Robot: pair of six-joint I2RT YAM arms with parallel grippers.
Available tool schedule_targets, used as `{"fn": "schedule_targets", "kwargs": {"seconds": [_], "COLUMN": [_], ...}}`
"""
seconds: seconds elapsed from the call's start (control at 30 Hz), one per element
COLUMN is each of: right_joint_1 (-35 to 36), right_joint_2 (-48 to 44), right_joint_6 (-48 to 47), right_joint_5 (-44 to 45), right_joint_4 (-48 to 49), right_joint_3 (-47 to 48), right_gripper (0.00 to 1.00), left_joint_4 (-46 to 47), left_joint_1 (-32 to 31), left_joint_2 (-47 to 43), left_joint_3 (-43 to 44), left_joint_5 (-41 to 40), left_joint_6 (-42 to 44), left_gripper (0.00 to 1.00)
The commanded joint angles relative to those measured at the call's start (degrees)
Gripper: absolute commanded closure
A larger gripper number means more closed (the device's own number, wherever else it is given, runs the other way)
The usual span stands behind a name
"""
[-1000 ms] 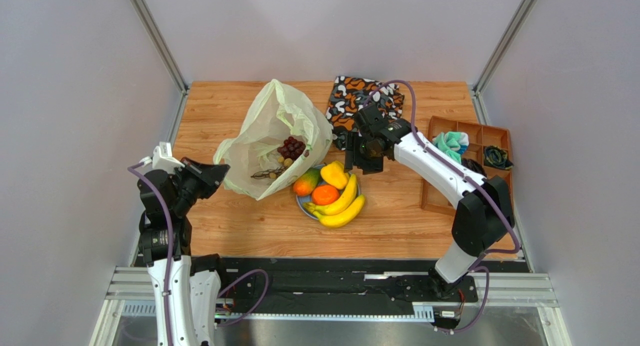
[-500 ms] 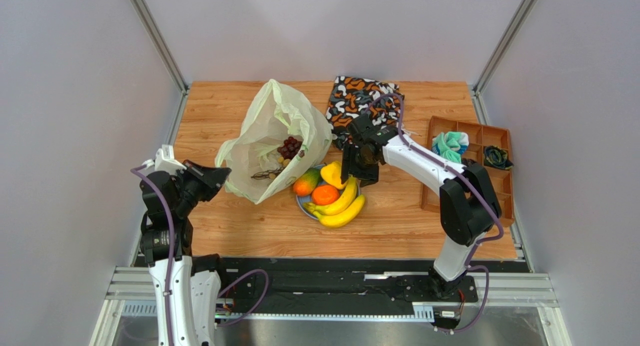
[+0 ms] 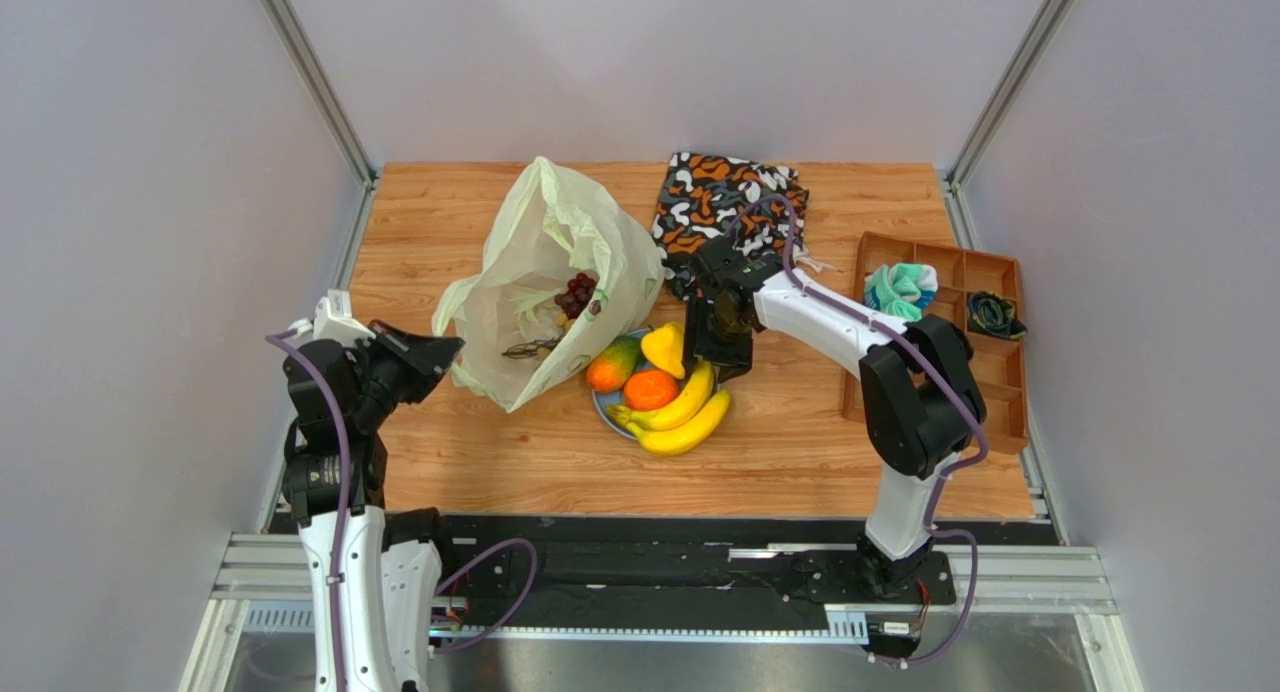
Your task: Place the fruits into the plastic bag
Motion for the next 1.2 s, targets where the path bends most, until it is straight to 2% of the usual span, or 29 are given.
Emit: {"fn": "schedule_targets", "kwargs": {"seconds": [0.0, 0.8, 0.93, 1.17], "right_joint_1": [-0.2, -0.2, -0.2, -0.2], "right_joint_2": [0.4, -1.6, -2.2, -3.7], "right_joint_6": [0.6, -0.6, -0.9, -1.8], "right_joint_5": [0.5, -3.8, -3.9, -2.4], "right_joint_4": [0.5, -0.5, -0.8, -2.2], "right_joint_3": [0.9, 1.5, 1.5, 2.2], "right_gripper": [0.46, 0.80, 1.00, 1.00], "left_joint_4": [2.3, 1.5, 1.5, 1.6], "left_joint_1": [-0.1, -0.1, -0.1, -0.1], "left_joint_2": [0.4, -0.5, -0.7, -0.5], "left_joint_3": [-0.4, -0.5, -0.5, 0.1], "left_joint_5": [0.1, -0.1, -0.1, -0.2], "left_joint_6": [-0.4, 0.0, 0.0, 0.2], "left_gripper": [1.00, 1.00, 1.00, 1.00]}}
